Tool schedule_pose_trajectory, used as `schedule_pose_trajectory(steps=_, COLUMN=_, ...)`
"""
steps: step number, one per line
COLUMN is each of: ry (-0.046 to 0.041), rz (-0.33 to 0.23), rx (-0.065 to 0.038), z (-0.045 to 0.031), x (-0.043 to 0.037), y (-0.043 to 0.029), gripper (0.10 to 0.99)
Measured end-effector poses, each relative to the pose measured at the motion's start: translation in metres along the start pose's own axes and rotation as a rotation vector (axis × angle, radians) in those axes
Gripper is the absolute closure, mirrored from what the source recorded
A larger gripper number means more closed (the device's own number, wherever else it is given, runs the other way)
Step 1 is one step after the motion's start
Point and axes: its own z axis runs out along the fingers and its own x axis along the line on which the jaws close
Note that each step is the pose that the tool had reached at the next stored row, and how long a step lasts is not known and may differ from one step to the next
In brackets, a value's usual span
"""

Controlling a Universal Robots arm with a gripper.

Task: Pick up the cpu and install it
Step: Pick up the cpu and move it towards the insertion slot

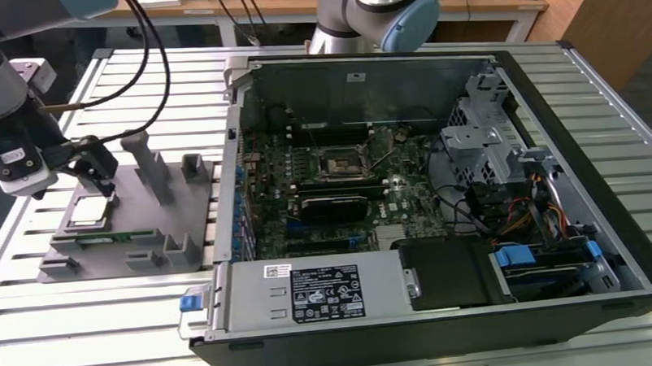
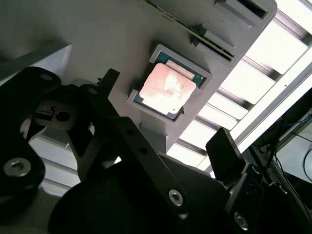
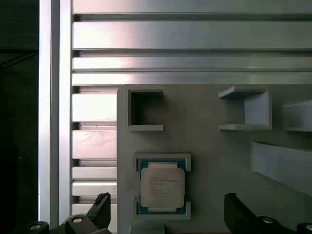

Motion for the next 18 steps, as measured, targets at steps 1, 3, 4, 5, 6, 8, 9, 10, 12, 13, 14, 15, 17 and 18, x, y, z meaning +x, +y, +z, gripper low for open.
schedule_pose_trajectory(steps=1, ry=0.0000, rz=0.000, rx=0.000, z=0.0010, x=0.0000, y=0.0000, gripper=0.098)
schedule_pose_trajectory(steps=3, ry=0.0000, rz=0.000, rx=0.000, z=0.0019, x=0.0000, y=-0.0001, gripper=0.098)
schedule_pose_trajectory(steps=4, ry=0.0000, rz=0.000, rx=0.000, z=0.0019, x=0.0000, y=-0.0001, gripper=0.098)
schedule_pose_trajectory(steps=5, ry=0.0000, rz=0.000, rx=0.000, z=0.0020, x=0.0000, y=-0.0001, gripper=0.098)
schedule_pose_trajectory(steps=6, ry=0.0000, rz=0.000, rx=0.000, z=0.0023, x=0.0000, y=-0.0001, gripper=0.098)
schedule_pose_trajectory(steps=8, ry=0.0001, rz=0.000, rx=0.000, z=0.0027, x=0.0000, y=-0.0001, gripper=0.098)
schedule_pose_trajectory(steps=9, ry=0.0000, rz=0.000, rx=0.000, z=0.0027, x=0.0000, y=-0.0001, gripper=0.098)
schedule_pose_trajectory(steps=10, ry=0.0001, rz=0.000, rx=0.000, z=0.0027, x=0.0000, y=-0.0001, gripper=0.098)
schedule_pose_trajectory(steps=12, ry=-0.0002, rz=0.000, rx=0.000, z=0.0031, x=0.0000, y=-0.0001, gripper=0.098)
schedule_pose_trajectory(steps=13, ry=-0.0004, rz=0.000, rx=0.000, z=0.0036, x=0.0000, y=-0.0001, gripper=0.098)
schedule_pose_trajectory(steps=14, ry=-0.0003, rz=0.000, rx=0.000, z=0.0041, x=0.0000, y=-0.0001, gripper=0.098)
schedule_pose_trajectory(steps=15, ry=0.0000, rz=0.000, rx=0.000, z=0.0046, x=0.0000, y=-0.0001, gripper=0.098)
schedule_pose_trajectory(steps=17, ry=-0.0001, rz=0.000, rx=0.000, z=0.0060, x=0.0000, y=-0.0002, gripper=0.098)
schedule_pose_trajectory(steps=18, ry=0.0001, rz=-0.001, rx=0.000, z=0.0064, x=0.0000, y=-0.0002, gripper=0.098)
